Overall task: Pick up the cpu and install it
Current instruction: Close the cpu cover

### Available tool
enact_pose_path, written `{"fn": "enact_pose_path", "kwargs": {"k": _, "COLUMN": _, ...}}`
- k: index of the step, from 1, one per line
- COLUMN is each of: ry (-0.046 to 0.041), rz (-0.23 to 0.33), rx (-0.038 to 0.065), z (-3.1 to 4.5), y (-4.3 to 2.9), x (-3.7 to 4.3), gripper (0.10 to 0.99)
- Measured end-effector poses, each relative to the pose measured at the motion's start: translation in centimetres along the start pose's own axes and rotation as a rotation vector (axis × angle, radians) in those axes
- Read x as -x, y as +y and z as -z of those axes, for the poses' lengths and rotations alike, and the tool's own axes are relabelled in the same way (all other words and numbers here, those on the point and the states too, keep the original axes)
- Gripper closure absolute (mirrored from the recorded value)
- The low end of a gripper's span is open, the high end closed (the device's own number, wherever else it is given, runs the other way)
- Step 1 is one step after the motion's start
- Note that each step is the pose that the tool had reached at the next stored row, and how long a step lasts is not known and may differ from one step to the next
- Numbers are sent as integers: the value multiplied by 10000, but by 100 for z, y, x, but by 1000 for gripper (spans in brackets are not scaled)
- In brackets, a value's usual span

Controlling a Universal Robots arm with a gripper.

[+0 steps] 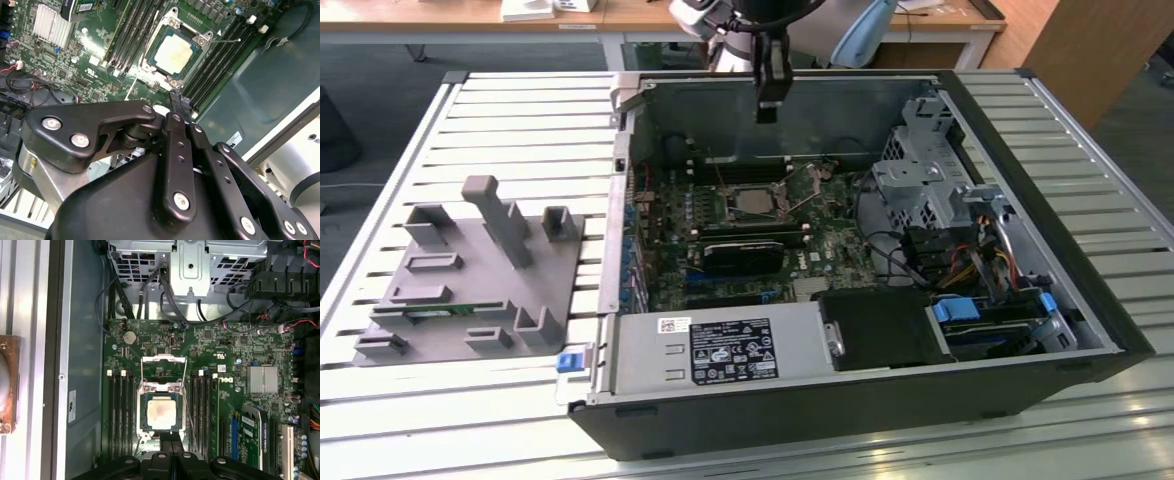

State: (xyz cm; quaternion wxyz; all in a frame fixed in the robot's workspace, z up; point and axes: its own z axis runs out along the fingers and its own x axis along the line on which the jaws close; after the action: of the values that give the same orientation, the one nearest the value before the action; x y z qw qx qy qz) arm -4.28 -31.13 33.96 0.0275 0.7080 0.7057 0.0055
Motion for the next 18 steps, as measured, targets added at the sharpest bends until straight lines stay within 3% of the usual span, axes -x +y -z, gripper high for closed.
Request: {"fn": "enact_pose_path", "kwargs": {"k": 18, "ry": 1, "rz": 1, "rx": -33, "z": -148, "y": -7, "x": -5, "gripper": 980}}
